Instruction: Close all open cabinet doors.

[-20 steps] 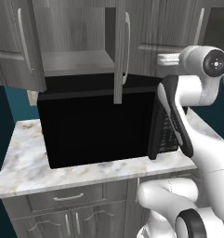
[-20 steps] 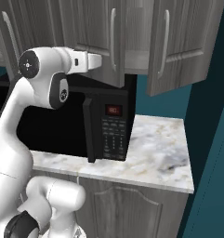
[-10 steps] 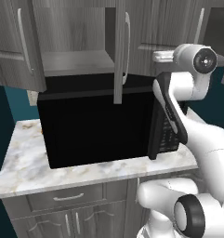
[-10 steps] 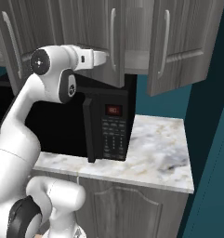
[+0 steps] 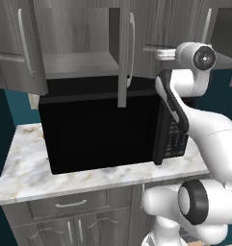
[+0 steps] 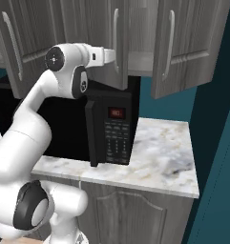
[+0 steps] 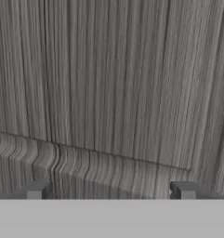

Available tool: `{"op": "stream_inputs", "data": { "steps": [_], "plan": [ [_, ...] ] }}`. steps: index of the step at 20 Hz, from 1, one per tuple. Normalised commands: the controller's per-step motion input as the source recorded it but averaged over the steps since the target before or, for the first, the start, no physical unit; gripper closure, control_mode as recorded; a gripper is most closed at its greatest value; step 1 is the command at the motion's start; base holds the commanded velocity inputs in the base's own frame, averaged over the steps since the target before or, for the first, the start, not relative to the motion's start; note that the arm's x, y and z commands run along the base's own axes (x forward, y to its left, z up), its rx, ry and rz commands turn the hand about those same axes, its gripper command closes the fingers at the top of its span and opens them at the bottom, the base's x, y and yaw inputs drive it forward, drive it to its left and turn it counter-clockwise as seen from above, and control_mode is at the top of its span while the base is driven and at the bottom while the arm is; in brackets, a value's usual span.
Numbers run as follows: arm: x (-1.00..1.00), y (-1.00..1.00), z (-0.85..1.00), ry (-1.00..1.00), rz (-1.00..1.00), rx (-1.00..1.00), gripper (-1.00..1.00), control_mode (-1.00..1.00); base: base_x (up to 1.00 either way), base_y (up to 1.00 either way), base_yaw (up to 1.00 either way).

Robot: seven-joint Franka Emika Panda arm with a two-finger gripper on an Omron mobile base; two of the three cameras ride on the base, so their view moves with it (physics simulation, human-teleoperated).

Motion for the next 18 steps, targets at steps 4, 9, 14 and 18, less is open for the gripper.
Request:
{"op": "stream_inputs", "data": {
  "steps": [4,9,14,18],
  "plan": [
    [0.43,-0.23,0.0,0.0,0.0,0.0,-1.0,-1.0,0.0,0.0,0.0],
    [0.43,-0.2,0.0,0.02,0.0,0.0,-1.0,-1.0,0.0,0.0,0.0],
    [0.42,-0.16,0.0,0.02,0.0,0.0,-1.0,-1.0,0.0,0.0,0.0],
    [0.46,-0.17,0.0,0.02,0.0,0.0,-1.0,-1.0,0.0,0.0,0.0]
  ]
}}
